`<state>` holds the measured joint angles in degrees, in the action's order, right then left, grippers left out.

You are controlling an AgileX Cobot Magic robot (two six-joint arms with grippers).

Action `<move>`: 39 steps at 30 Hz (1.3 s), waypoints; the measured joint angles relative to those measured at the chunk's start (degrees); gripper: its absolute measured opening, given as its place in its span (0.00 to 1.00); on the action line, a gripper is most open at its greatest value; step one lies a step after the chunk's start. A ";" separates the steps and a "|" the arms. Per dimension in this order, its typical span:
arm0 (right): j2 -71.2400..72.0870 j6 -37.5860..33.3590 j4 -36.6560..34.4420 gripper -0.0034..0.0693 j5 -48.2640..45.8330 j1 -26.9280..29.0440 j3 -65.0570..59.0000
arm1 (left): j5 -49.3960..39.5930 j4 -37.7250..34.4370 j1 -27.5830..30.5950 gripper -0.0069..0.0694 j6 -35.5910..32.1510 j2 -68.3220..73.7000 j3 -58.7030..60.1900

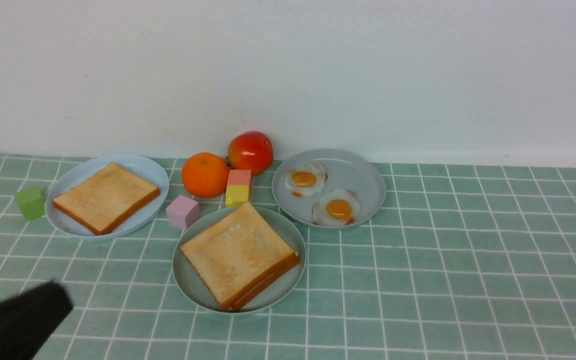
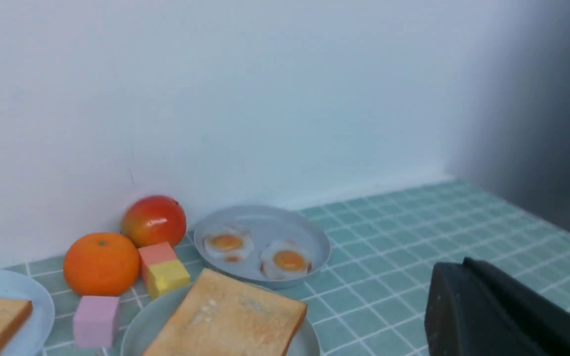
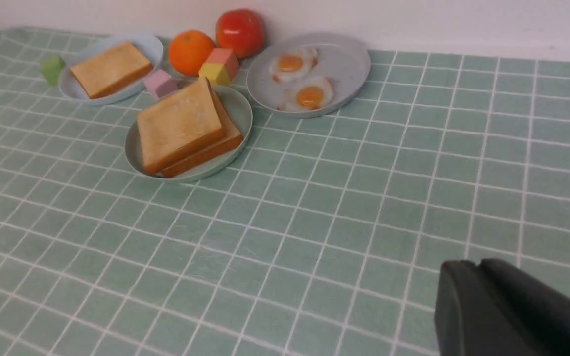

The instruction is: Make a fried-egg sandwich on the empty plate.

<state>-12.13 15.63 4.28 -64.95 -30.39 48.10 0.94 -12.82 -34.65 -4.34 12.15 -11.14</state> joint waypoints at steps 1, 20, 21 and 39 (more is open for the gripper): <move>0.00 0.29 0.00 0.12 3.63 0.00 -2.44 | 0.31 -0.77 0.00 0.07 0.00 -1.42 1.21; -0.24 1.00 -0.05 0.16 45.62 0.00 -34.21 | -3.18 -5.76 0.00 0.07 0.00 -4.99 6.05; -0.29 1.00 -0.05 0.16 45.62 0.00 -35.73 | -3.63 -5.76 0.00 0.07 0.00 -4.99 6.05; 12.70 -4.81 -3.36 0.03 45.50 28.26 -49.47 | -4.27 -5.76 0.00 0.07 0.00 -4.99 6.06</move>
<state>0.57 10.81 0.92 -19.45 -2.13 -1.37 -3.33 -18.58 -34.65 -4.34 7.16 -5.07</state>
